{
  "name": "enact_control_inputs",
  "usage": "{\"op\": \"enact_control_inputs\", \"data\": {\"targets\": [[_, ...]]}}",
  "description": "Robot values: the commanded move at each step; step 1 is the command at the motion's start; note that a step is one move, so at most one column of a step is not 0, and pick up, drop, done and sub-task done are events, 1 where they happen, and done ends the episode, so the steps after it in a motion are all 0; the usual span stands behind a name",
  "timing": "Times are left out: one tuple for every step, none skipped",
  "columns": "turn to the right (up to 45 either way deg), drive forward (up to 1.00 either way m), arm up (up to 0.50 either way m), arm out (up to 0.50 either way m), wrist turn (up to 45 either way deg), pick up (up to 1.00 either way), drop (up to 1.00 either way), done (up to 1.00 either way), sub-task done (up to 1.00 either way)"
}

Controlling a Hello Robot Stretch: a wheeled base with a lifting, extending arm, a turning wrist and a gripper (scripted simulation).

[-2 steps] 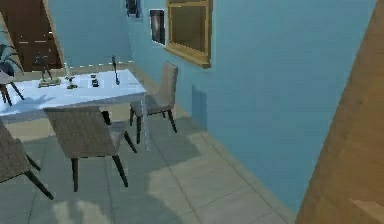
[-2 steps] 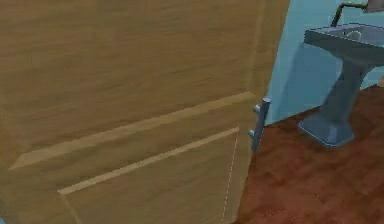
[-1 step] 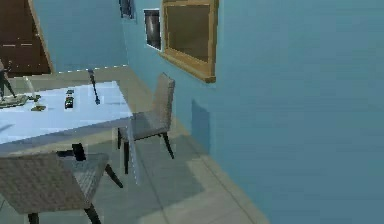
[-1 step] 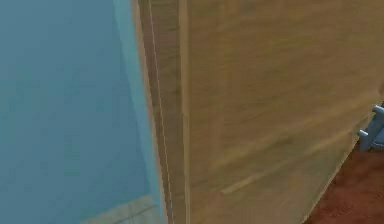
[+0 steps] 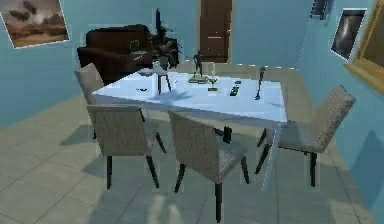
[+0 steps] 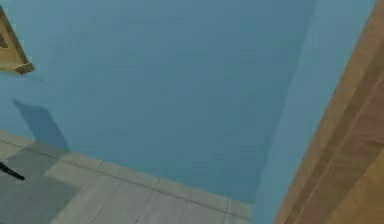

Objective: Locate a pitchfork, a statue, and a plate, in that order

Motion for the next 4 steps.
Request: {"op": "enact_control_inputs", "data": {"targets": [[-33.0,0.00,0.00,0.00,0.0,0.00,0.00,0.00,0.00],[0.0,0.45,0.00,0.00,0.0,0.00,0.00,0.00,0.00],[-33.0,0.00,0.00,0.00,0.0,0.00,0.00,0.00,0.00],[0.0,1.00,0.00,0.00,0.0,0.00,0.00,0.00,0.00]]}}
